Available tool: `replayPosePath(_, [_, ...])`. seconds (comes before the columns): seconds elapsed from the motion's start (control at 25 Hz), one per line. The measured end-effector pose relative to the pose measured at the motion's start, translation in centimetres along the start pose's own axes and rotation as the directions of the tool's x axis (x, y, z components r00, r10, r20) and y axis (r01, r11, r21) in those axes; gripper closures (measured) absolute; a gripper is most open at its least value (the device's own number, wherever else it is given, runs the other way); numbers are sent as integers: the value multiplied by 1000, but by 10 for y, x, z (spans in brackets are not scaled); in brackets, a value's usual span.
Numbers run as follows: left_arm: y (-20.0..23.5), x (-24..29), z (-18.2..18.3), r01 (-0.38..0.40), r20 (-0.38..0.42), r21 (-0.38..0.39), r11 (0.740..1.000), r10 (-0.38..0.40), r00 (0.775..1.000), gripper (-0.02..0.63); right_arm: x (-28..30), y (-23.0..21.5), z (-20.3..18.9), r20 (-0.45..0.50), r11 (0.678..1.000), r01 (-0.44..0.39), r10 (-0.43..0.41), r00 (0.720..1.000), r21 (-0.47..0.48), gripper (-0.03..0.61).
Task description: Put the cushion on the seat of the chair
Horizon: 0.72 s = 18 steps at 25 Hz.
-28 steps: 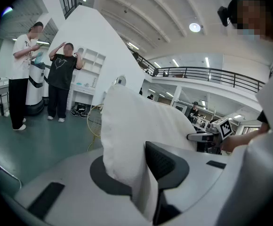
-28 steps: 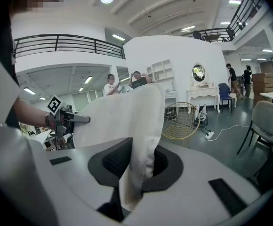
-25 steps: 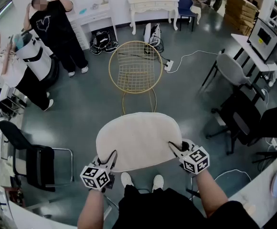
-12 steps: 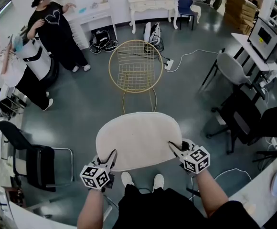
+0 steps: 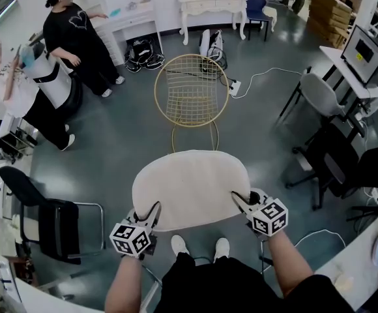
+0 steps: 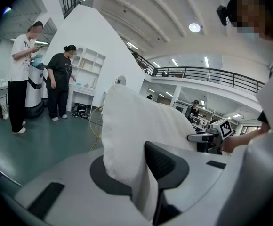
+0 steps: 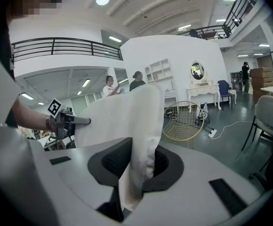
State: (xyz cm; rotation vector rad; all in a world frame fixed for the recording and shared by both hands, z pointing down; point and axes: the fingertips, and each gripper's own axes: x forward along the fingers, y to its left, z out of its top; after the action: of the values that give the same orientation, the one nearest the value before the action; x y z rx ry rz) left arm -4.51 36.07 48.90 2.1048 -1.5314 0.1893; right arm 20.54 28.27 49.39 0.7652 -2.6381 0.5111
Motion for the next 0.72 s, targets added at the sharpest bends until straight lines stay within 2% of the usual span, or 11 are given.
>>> replayPosePath(0.72, [122,-22,47,43,12,11,999,-43,999,515,104,59,45,11,998,48,-49,999,27,502])
